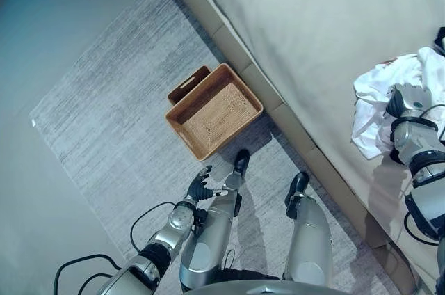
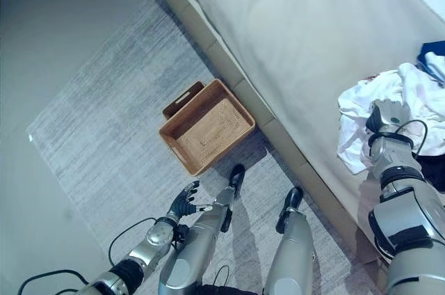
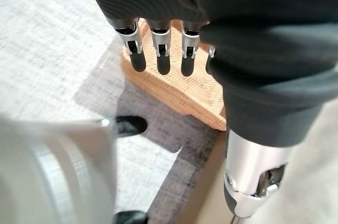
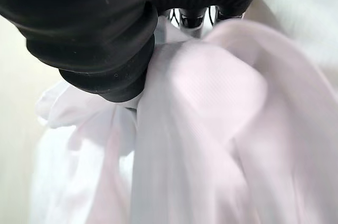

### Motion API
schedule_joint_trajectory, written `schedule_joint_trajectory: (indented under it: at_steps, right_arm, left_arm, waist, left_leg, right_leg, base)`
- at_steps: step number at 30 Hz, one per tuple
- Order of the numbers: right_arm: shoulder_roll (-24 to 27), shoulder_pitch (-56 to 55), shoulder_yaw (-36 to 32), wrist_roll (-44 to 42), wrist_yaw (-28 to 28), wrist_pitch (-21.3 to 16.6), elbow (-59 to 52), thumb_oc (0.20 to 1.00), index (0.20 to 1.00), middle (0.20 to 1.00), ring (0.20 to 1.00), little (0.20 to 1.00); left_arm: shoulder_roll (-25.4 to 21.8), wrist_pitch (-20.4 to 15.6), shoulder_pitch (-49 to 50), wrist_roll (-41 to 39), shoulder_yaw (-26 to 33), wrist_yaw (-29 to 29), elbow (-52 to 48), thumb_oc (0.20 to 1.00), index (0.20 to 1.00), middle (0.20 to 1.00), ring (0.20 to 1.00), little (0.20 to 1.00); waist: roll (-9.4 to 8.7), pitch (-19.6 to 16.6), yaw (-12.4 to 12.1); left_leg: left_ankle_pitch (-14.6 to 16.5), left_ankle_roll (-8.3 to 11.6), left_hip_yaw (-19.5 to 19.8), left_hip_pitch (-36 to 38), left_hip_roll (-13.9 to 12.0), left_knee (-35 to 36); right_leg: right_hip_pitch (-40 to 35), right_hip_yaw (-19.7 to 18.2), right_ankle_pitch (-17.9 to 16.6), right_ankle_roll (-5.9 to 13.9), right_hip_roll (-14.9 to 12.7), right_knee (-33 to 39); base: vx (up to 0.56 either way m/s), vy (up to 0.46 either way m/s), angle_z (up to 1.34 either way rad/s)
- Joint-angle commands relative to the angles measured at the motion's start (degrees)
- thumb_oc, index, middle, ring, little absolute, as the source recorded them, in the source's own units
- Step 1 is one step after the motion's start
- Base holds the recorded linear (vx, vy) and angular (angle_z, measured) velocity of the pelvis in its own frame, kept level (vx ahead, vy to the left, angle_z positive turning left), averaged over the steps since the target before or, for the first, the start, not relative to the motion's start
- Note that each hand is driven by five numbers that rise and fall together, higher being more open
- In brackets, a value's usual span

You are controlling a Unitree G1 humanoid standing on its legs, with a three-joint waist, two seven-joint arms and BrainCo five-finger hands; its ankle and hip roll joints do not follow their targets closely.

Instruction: Pick up clothes into the bucket

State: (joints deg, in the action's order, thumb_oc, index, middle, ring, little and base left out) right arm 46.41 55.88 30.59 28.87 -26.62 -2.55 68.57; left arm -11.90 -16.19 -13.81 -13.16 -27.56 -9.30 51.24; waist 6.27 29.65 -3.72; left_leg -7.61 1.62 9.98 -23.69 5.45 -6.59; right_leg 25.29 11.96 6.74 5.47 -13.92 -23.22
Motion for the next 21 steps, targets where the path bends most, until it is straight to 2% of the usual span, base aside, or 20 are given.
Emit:
schedule_joint_trajectory:
  at_steps: [1, 2, 3, 6, 8, 10, 11, 12, 13, 18, 21]
  right_arm:
    - [8.1, 6.2, 3.3, -4.3, -4.3, -0.3, -6.3, 0.200, 0.200, 0.200, 0.200, 0.200]
    - [8.1, 6.2, 3.3, -4.3, -4.3, -0.3, -6.3, 0.200, 0.200, 0.200, 0.200, 0.200]
    - [9.6, 7.2, 2.6, -4.5, -4.9, -0.3, -11.8, 0.200, 0.200, 0.200, 0.200, 0.200]
    - [13.0, 8.7, 0.4, -4.7, -5.8, -0.2, -20.7, 0.200, 0.200, 0.200, 0.200, 0.200]
    - [13.5, 7.4, -1.1, -4.5, -6.2, -0.3, -22.2, 0.200, 0.200, 0.200, 0.200, 0.200]
    - [14.8, 7.7, -4.0, -4.2, -6.8, -0.2, -25.9, 0.200, 0.200, 0.200, 0.200, 0.200]
    - [14.8, 7.5, -4.2, -4.2, -6.8, -0.1, -26.0, 0.200, 0.200, 0.200, 0.200, 0.200]
    - [15.8, 7.3, -5.9, -4.2, -7.0, -0.2, -28.8, 0.200, 0.200, 0.200, 0.200, 0.200]
    - [15.8, 7.0, -6.2, -4.1, -7.0, -0.1, -29.0, 0.200, 0.200, 0.200, 0.200, 0.200]
    - [18.5, 7.6, -9.2, -4.7, -6.5, -0.6, -33.7, 0.200, 0.200, 0.200, 0.200, 0.200]
    - [17.3, 7.0, -12.2, -9.0, -6.7, -1.8, -35.0, 0.200, 0.200, 0.200, 0.200, 0.200]
  left_arm:
    - [-0.4, -1.8, 2.9, -0.5, 2.7, -1.5, 1.5, 1.000, 1.000, 1.000, 1.000, 1.000]
    - [-0.4, -1.8, 2.9, -0.5, 2.7, -1.5, 1.5, 1.000, 1.000, 1.000, 1.000, 1.000]
    - [-1.0, -1.8, 3.7, -0.6, 3.9, -1.7, 1.4, 1.000, 1.000, 1.000, 1.000, 1.000]
    - [-2.1, -1.6, 5.2, -0.9, 5.6, -1.6, 0.9, 1.000, 1.000, 1.000, 1.000, 1.000]
    - [-2.3, -1.5, 5.8, -0.9, 6.1, -1.4, 0.9, 1.000, 1.000, 1.000, 1.000, 1.000]
    - [-2.9, -1.4, 6.5, -0.2, 7.5, -1.3, 1.5, 1.000, 1.000, 1.000, 1.000, 1.000]
    - [-3.0, -1.4, 6.6, -0.2, 7.5, -1.3, 1.5, 1.000, 1.000, 1.000, 1.000, 1.000]
    - [-3.2, -1.4, 7.6, -0.2, 8.4, -1.0, 1.2, 1.000, 1.000, 1.000, 1.000, 1.000]
    - [-3.3, -1.4, 7.7, -0.2, 8.4, -1.0, 1.2, 1.000, 1.000, 1.000, 1.000, 1.000]
    - [-5.4, -2.2, 10.4, -1.9, 9.7, 1.4, -7.5, 1.000, 1.000, 1.000, 1.000, 1.000]
    - [-7.4, -2.7, 10.9, -3.2, 9.5, 2.5, -15.9, 1.000, 1.000, 1.000, 1.000, 1.000]
  waist:
    - [-4.09, -1.1, 1.4]
    - [-4.07, -1.3, 1.4]
    - [-5.25, -2.4, 2.0]
    - [-6.61, -5.0, 2.9]
    - [-6.75, -5.9, 3.1]
    - [-7.45, -8.7, 3.7]
    - [-7.48, -8.7, 3.7]
    - [-7.90, -10.7, 4.0]
    - [-7.96, -10.7, 3.9]
    - [-9.24, -16.1, 4.7]
    - [-9.68, -18.9, 5.1]
  left_leg:
    - [6.6, 0.10, -2.9, 3.3, -1.0, -4.4]
    - [6.4, 0.09, -2.9, 3.2, -1.0, -4.3]
    - [6.9, 0.11, -3.6, 5.1, -1.5, -3.8]
    - [7.4, 0.16, -4.3, 8.3, -2.0, -2.9]
    - [7.2, 0.09, -4.3, 9.0, -1.9, -2.4]
    - [7.5, 0.09, -4.8, 11.8, -2.1, -1.3]
    - [7.5, 0.10, -4.8, 11.9, -2.1, -1.2]
    - [7.6, 0.06, -5.4, 13.5, -2.3, -0.2]
    - [7.6, 0.06, -5.4, 13.6, -2.3, -0.1]
    - [7.9, 0.15, -6.5, 18.3, -3.0, 2.7]
    - [7.9, 0.26, -7.4, 20.4, -3.7, 4.3]
  right_leg:
    - [-4.5, -3.8, -5.7, 1.64, 0.6, 5.9]
    - [-4.4, -3.8, -5.9, 1.66, 0.6, 6.1]
    - [-6.2, -4.3, -6.0, 1.76, 1.2, 6.9]
    - [-9.8, -4.6, -6.1, 2.00, 1.9, 8.9]
    - [-10.7, -4.4, -6.4, 2.03, 2.1, 9.6]
    - [-13.6, -4.5, -6.5, 2.08, 3.0, 11.5]
    - [-13.8, -4.5, -6.5, 2.08, 3.0, 11.6]
    - [-15.3, -4.6, -6.6, 2.10, 3.4, 12.7]
    - [-15.5, -4.6, -6.6, 2.10, 3.4, 12.8]
    - [-20.4, -4.9, -6.8, 2.30, 4.7, 16.7]
    - [-22.6, -5.4, -7.4, 2.40, 5.1, 19.1]
  base:
    - [0.03, 0.016, -0.24]
    - [0.06, 0.025, -0.25]
    - [0.06, 0.010, -0.40]
    - [0.08, 0.003, -0.47]
    - [0.07, 0.003, -0.16]
    - [0.07, 0.003, -0.09]
    - [0.07, -0.006, -0.04]
    - [0.06, -0.004, -0.03]
    - [0.10, -0.008, -0.14]
    - [0.07, -0.009, -0.09]
    - [0.07, -0.021, -0.07]
